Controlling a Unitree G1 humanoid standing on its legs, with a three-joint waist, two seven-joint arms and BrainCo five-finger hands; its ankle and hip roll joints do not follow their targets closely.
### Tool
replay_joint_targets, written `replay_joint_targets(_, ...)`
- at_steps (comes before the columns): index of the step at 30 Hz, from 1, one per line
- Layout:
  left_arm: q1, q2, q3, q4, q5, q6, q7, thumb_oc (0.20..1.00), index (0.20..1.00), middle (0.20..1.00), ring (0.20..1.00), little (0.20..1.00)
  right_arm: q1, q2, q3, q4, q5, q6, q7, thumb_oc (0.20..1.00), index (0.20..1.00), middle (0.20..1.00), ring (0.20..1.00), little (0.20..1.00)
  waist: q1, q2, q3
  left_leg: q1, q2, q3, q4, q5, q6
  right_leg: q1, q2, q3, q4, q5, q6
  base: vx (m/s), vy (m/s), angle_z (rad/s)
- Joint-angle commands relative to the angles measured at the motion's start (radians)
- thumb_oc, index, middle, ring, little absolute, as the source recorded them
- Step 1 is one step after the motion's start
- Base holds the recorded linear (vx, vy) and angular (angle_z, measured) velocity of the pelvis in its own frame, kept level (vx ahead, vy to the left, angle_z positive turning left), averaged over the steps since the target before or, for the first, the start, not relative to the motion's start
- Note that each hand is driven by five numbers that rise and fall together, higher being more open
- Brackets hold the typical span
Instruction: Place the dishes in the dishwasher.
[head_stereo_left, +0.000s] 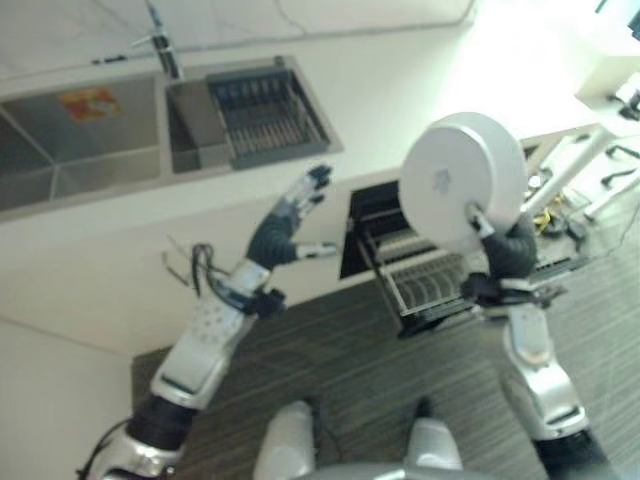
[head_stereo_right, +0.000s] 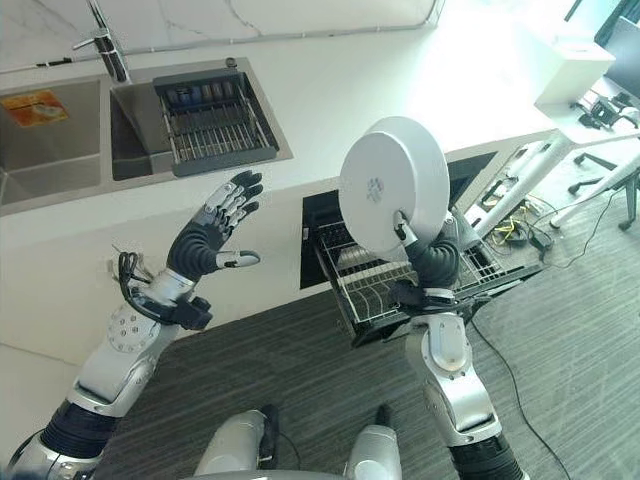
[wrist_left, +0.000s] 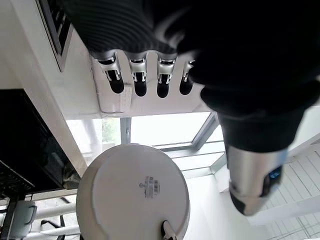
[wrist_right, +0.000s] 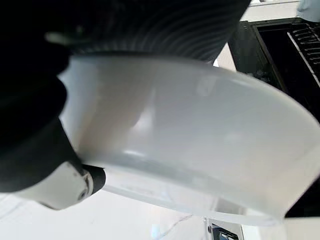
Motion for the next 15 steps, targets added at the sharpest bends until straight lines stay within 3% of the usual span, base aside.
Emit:
replay_joint_targets(1, -0.001, -0.003, -0.005, -0.116, 0.031, -0.063, 0.016, 1.0, 1.0, 1.0, 1.0, 1.0, -0.076, -0.051, -0.063, -0.09, -0.027, -0.034, -0.002, 0.2, 0.2, 0.2, 0.2, 0.2, -0.017, 0.044, -0.02, 0.069, 0.128, -0.027, -0.165, 0.058, -0.103, 0.05, 0.013, -0.083, 0.046, -0.079, 0.045, 0.06, -0.221, 0.03)
replay_joint_targets(5, 0.043, 0.005, 0.021, -0.121, -0.005, -0.051, 0.012, 1.0, 1.0, 1.0, 1.0, 1.0, -0.055, -0.091, -0.086, -0.108, -0.066, -0.004, 0.014, 0.2, 0.2, 0.2, 0.2, 0.2, -0.032, 0.061, -0.033, 0.084, 0.187, -0.008, -0.165, 0.076, -0.133, 0.07, 0.028, -0.099, 0.046, -0.106, 0.031, 0.07, -0.149, 0.0)
replay_joint_targets(8, 0.08, 0.015, 0.037, -0.109, -0.023, -0.031, 0.012, 1.0, 1.0, 1.0, 1.0, 1.0, -0.043, -0.117, -0.1, -0.101, -0.148, -0.002, 0.02, 0.2, 0.2, 0.2, 0.2, 0.2, -0.045, 0.075, -0.039, 0.099, 0.207, -0.003, -0.165, 0.079, -0.147, 0.079, 0.033, -0.113, 0.046, -0.114, 0.022, 0.06, -0.091, -0.09)
replay_joint_targets(11, 0.116, 0.019, 0.049, -0.075, -0.074, 0.001, 0.023, 1.0, 1.0, 1.0, 1.0, 1.0, -0.045, -0.156, -0.112, -0.078, -0.246, -0.001, 0.007, 0.2, 0.2, 0.2, 0.2, 0.2, -0.045, 0.085, -0.047, 0.107, 0.209, -0.007, -0.165, 0.075, -0.152, 0.086, 0.03, -0.121, 0.046, -0.119, 0.021, 0.05, -0.041, 0.0)
replay_joint_targets(15, 0.198, -0.006, 0.066, 0.044, -0.212, 0.08, 0.051, 1.0, 1.0, 1.0, 1.0, 1.0, -0.06, -0.241, -0.126, 0.007, -0.515, 0.013, -0.018, 0.2, 0.2, 0.2, 0.2, 0.2, -0.019, 0.086, -0.064, 0.112, 0.2, -0.019, -0.165, 0.064, -0.156, 0.101, 0.011, -0.148, 0.046, -0.123, 0.029, 0.05, -0.042, 0.18)
